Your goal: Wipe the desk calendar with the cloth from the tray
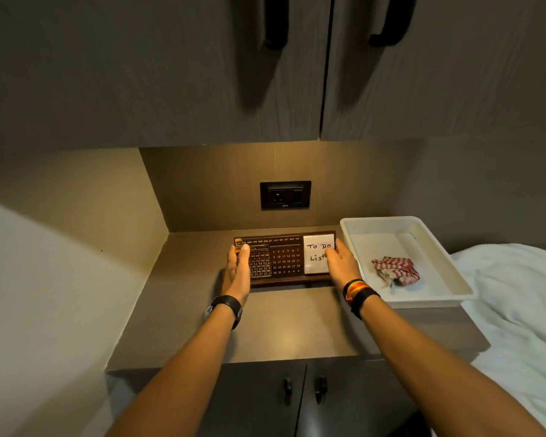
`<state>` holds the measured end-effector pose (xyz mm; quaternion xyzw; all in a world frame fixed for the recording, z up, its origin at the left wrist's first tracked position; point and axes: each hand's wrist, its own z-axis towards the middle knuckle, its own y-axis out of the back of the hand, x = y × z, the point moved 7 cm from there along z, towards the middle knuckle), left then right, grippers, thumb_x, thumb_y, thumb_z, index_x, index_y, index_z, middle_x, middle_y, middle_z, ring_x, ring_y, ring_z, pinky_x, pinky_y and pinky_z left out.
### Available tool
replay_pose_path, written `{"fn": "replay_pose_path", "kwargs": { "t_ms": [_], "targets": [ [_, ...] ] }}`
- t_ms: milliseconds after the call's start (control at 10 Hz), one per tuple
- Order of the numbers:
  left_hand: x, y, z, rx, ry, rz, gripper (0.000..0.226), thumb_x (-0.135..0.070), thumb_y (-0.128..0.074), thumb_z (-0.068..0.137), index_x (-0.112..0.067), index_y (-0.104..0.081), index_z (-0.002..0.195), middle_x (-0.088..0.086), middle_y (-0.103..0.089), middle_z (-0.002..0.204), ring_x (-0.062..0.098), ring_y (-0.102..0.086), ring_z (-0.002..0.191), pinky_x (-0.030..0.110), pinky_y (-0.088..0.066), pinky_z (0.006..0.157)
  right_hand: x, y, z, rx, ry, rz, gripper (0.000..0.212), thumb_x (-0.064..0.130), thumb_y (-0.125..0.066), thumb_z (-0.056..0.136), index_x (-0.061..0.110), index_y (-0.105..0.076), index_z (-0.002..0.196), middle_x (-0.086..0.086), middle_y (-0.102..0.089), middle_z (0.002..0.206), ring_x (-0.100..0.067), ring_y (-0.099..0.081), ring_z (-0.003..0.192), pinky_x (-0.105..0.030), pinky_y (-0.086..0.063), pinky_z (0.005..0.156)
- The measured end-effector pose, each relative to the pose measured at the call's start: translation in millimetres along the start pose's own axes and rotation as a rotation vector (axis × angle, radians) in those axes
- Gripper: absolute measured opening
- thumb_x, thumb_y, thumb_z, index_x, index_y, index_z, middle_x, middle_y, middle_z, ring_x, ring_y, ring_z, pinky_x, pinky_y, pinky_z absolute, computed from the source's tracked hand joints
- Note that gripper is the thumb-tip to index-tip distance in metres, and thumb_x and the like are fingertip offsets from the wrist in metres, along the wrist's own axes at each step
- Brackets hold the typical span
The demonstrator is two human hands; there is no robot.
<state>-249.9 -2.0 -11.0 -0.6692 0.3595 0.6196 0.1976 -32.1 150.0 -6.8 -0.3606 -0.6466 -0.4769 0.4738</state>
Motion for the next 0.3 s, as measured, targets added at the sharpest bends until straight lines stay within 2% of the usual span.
{"fn": "replay_pose_path", "kwargs": {
  "t_ms": [100,200,300],
  "targets": [
    [2,5,-2,0.031,-0.013,0.053,0.070,-0.064,-0.030,0.103,-0.029,-0.018,0.163,0.003,-0.038,0.163,0.018,-0.044,0.138,0.029,-0.030,0.103,9,-3,-3,0.035,-0.032,-0.013,0.029,0.022,-0.043,0.106,0.021,-0.055,0.133,-0.009,-0.071,0.124,-0.006,-0.068,0.083,-0.020,-0.055,0.061],
    [7,12,-10,-0.006,-0.049,0.150,0.075,-0.064,-0.029,0.103,-0.029,-0.002,0.164,0.003,-0.012,0.172,0.026,-0.020,0.156,0.046,-0.022,0.124,12,-5,-18,0.028,-0.069,-0.020,0.045,0.017,-0.042,0.106,0.015,-0.043,0.152,-0.013,-0.065,0.138,-0.020,-0.069,0.103,-0.035,-0.059,0.087],
    [8,19,-12,-0.064,-0.181,0.220,0.076,-0.061,-0.028,0.104,-0.027,0.005,0.163,0.000,0.003,0.173,0.023,-0.005,0.159,0.048,-0.012,0.128,5,-4,-38,-0.046,-0.069,0.003,0.055,0.015,-0.045,0.106,0.013,-0.032,0.160,-0.010,-0.058,0.146,-0.027,-0.059,0.129,-0.042,-0.048,0.109]
  ]
}}
